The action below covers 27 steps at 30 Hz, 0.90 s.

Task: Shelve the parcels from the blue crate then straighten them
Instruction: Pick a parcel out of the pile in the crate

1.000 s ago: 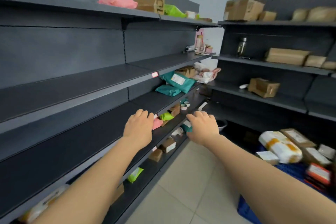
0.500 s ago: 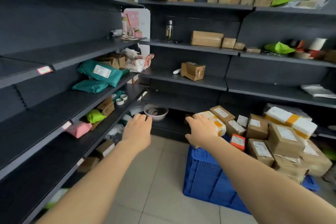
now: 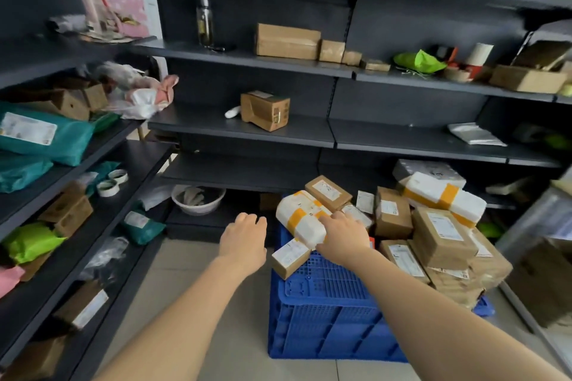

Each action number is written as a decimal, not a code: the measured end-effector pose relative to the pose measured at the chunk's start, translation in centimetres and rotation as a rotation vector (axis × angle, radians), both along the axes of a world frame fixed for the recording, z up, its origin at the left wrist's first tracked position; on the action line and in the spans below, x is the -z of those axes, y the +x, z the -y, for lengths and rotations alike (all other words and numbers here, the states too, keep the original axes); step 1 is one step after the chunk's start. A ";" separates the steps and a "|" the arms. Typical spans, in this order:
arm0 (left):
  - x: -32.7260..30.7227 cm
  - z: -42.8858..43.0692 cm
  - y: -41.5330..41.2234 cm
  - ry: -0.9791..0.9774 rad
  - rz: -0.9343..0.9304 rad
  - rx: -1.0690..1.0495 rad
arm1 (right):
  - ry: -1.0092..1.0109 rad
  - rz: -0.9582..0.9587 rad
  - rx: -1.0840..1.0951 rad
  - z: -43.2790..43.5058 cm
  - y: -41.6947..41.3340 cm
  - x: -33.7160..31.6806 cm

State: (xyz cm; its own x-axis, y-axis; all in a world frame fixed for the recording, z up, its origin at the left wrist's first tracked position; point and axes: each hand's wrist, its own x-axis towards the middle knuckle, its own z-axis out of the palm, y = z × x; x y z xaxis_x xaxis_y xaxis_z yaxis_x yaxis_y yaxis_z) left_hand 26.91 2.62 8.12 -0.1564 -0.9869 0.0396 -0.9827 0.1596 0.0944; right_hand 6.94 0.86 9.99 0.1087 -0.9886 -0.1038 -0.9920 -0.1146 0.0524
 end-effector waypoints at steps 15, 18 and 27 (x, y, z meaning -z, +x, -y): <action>11.4 21.3 -9.9 0.300 -0.113 -0.077 | 0.232 0.010 0.033 21.8 -10.8 10.3; 14.6 25.3 -12.3 0.360 -0.224 -0.152 | 0.295 -0.011 -0.010 26.3 -13.3 13.2; 24.8 33.8 -16.5 0.591 -0.399 -0.390 | 0.449 0.070 -0.039 36.2 -17.4 23.0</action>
